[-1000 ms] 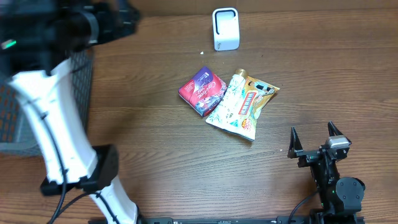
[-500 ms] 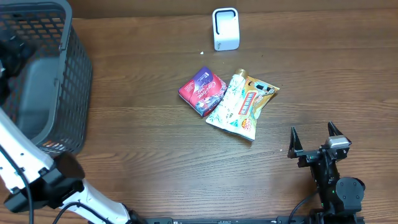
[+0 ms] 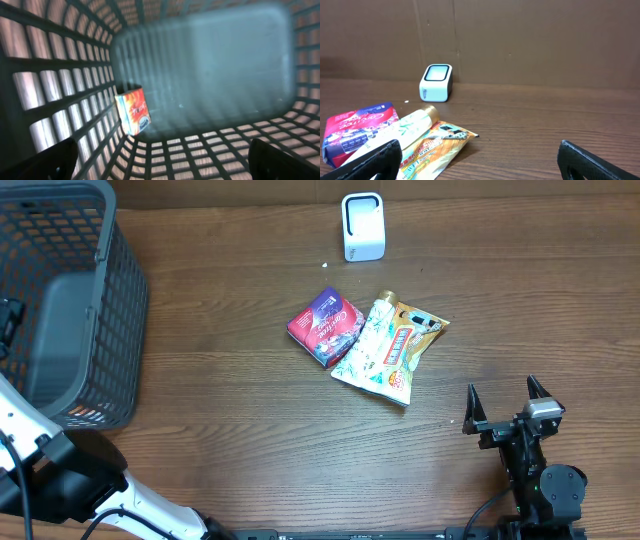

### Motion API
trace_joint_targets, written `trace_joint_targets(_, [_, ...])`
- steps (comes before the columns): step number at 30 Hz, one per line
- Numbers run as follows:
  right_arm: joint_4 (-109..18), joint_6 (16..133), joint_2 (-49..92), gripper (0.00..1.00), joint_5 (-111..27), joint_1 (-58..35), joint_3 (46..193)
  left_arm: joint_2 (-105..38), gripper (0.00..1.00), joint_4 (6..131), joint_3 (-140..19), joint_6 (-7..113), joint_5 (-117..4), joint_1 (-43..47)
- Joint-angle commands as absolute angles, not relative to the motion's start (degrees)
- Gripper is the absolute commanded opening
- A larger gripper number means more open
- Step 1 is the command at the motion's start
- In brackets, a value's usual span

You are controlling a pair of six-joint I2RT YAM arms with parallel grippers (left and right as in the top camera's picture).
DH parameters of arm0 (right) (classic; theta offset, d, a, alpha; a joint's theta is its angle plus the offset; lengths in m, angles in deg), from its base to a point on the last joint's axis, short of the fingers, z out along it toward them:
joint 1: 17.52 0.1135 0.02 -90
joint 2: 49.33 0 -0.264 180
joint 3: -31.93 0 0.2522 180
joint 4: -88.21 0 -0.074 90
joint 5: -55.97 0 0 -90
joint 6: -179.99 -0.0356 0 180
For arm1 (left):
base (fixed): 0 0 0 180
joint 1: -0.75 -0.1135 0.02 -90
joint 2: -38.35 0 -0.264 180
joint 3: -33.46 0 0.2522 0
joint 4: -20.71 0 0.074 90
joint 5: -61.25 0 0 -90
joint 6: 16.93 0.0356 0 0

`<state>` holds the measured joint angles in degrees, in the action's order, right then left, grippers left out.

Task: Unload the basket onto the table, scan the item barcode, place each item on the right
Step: 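Lower the left gripper into the basket over the orange box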

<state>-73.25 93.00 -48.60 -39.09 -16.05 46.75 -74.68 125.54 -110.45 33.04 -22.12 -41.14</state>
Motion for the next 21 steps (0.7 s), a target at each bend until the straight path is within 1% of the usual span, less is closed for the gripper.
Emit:
trace_joint_targets(1, [-73.5,93.0,-49.2,1.00,-38.6,-16.5,46.2,-74.5,1.00,122.6,-103.5,31.3,-25.7,-41.2])
trace_joint_targets(4, [-73.5,93.0,-49.2,1.00,-38.6,-16.5,46.2,-74.5,1.00,116.9,-98.1,31.4,-30.0,-41.2])
trace_joint_targets(7, [-73.5,93.0,-49.2,1.00,-38.6,-16.5,46.2,-74.5,0.99,113.1,-95.5,32.3,-30.3,-41.2])
trace_joint_targets(10, [-73.5,93.0,-49.2,1.00,-38.6,-16.5,46.2,-74.5,0.91,112.6,-94.0,32.3,-30.1,-41.2])
trace_joint_targets(12, [-73.5,93.0,-49.2,1.00,-38.6,-16.5,46.2,-74.5,0.90,112.8,-93.0,32.4,-29.5,-41.2])
trace_joint_targets(13, [-73.5,93.0,-49.2,1.00,-38.6,-16.5,46.2,-74.5,1.00,113.0,-92.3,31.9,-28.3,-41.2])
trace_joint_targets(17, [-73.5,93.0,-49.2,1.00,-38.6,-16.5,46.2,-74.5,1.00,113.8,-88.4,25.7,-21.9,-41.2])
trace_joint_targets(19, [-73.5,93.0,-49.2,1.00,-38.6,-16.5,46.2,-74.5,1.00,113.4,-86.3,22.7,-20.5,-41.3])
trace_joint_targets(21, [-73.5,93.0,-49.2,1.00,-38.6,-16.5,46.2,-74.5,1.00,112.1,-84.5,22.2,-20.6,-41.3])
